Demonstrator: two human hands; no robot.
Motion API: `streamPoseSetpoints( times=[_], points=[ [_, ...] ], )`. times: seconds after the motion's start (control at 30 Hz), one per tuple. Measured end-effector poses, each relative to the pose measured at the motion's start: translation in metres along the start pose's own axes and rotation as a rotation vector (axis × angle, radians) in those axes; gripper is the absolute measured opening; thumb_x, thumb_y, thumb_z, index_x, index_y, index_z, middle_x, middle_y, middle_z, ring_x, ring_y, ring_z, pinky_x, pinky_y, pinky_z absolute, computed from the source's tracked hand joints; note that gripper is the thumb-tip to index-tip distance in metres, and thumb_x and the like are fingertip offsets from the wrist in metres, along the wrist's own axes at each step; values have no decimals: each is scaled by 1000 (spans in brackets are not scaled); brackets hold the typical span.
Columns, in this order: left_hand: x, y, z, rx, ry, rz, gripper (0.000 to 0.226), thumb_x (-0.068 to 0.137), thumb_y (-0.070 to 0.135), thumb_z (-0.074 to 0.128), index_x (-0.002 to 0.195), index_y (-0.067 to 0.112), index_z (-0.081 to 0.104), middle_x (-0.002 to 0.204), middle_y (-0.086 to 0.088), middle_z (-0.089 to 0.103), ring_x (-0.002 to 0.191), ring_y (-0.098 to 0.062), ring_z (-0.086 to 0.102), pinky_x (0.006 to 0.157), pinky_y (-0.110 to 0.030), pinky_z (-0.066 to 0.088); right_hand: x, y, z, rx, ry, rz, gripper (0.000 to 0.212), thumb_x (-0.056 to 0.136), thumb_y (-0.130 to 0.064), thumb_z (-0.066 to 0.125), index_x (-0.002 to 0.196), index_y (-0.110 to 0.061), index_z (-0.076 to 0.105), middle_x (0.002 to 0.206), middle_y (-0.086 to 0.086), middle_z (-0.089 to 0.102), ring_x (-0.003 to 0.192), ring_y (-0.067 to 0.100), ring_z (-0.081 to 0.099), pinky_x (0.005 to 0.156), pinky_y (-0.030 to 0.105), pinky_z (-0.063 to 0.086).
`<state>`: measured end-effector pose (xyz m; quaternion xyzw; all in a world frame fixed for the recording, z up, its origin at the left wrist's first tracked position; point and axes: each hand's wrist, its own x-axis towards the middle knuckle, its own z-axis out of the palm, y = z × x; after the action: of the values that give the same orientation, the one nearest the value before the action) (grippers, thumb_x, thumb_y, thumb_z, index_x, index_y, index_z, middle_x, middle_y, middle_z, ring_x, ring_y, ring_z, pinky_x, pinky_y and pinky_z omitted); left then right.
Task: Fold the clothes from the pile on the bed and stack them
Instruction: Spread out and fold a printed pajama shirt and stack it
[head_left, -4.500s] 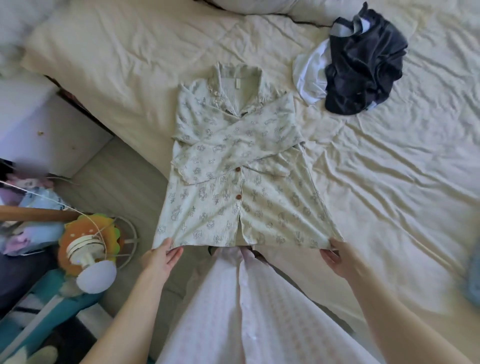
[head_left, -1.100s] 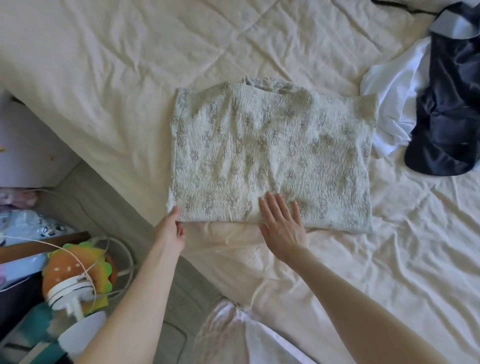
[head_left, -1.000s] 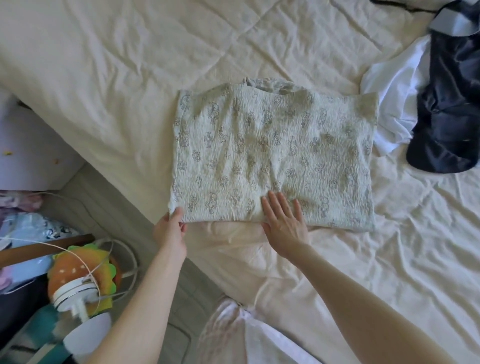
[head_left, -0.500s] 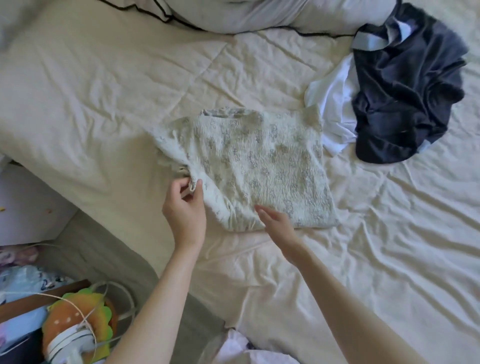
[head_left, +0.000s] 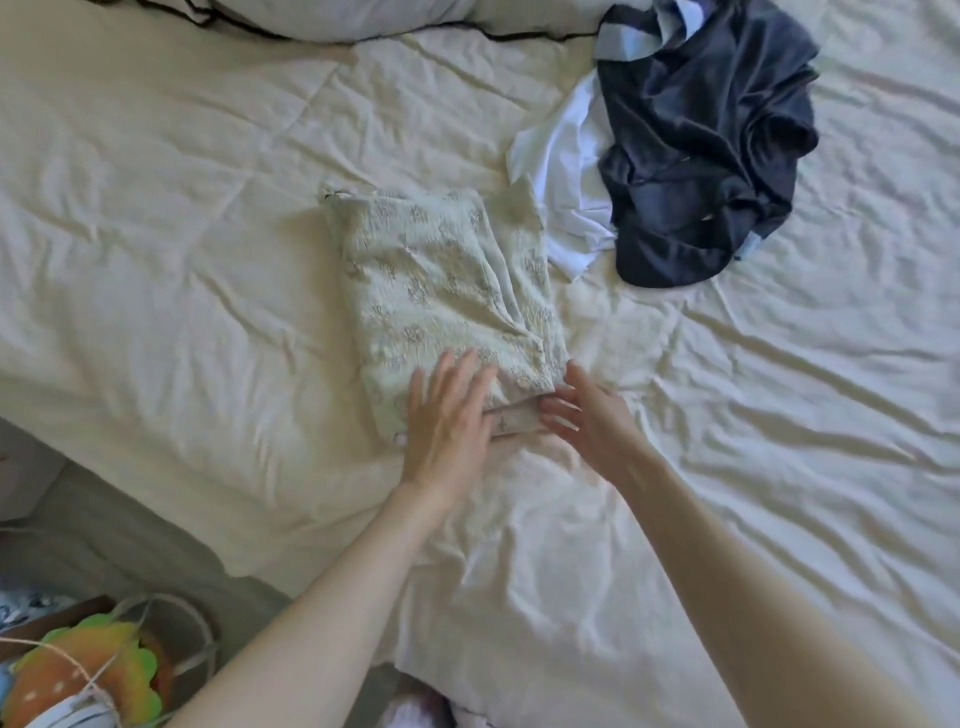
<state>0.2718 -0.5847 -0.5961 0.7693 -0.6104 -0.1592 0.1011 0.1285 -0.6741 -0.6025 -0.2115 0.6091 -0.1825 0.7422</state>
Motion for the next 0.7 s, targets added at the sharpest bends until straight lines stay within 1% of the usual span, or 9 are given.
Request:
streamPoseSetpoints(
  times=[0.07,0.17,0.23,0.33,0.43,0.53,0.57,0.63,0.7],
  points=[
    [-12,-24,-2,94,-11,-123,66,83,14,67,142,11,38,150,-15,31,140,-35,23,112,-53,18,9,-8,9,-12,6,40,40,92,-37,58,114,-4,58,108,10,63,96,23,64,74,29,55],
    [-22,-57,-1,85,-57,-244,75,85,13,65,148,15,25,156,-15,17,143,-34,16,113,-44,21,18,-21,32,-126,36,39,24,87,-26,68,98,-5,62,81,4,59,71,16,60,61,26,53],
    [-26,-67,2,77,-83,-236,75,86,2,61,149,18,24,157,-13,11,144,-32,13,113,-38,23,23,-25,44,-254,82,-48,6,86,-11,66,88,-7,63,72,1,56,63,12,56,55,23,49],
    [-26,-64,7,16,-77,-187,75,85,-12,50,148,19,25,157,-12,8,145,-29,10,114,-37,24,18,-30,42,-390,125,-301,16,82,-6,58,70,-16,58,64,-6,55,58,7,50,49,17,40],
    [-23,-53,14,31,-112,-98,88,80,-21,43,149,24,11,157,-9,-4,146,-28,-3,118,-35,11,5,-23,15,-426,171,-436,17,80,-9,57,71,-24,59,57,-16,55,52,-2,48,47,14,39],
    [-21,-50,21,75,-212,-24,101,77,-23,40,143,33,-13,151,-4,-26,142,-26,-23,118,-34,-4,3,-4,-14,-490,246,-334,13,79,-7,55,82,-16,62,67,-6,56,59,7,50,51,21,40],
    [-21,-51,23,86,-237,-12,101,78,-22,39,140,34,-18,149,-4,-30,139,-26,-28,118,-34,-8,6,2,-20,-493,244,-291,13,78,-2,53,81,-12,61,66,-3,54,60,10,49,52,21,40],
    [-22,-55,26,113,-268,-6,100,81,-17,40,137,34,-25,146,-4,-35,135,-26,-34,116,-34,-12,12,9,-25,-490,252,-239,17,78,3,51,72,-12,55,63,-3,47,57,9,43,47,14,35],
    [-25,-59,28,144,-279,5,99,83,-9,42,134,34,-31,145,-3,-38,135,-25,-36,115,-34,-14,17,11,-22,-474,267,-236,15,80,-1,53,73,-14,55,66,-3,49,58,9,44,48,14,34]
  ],
)
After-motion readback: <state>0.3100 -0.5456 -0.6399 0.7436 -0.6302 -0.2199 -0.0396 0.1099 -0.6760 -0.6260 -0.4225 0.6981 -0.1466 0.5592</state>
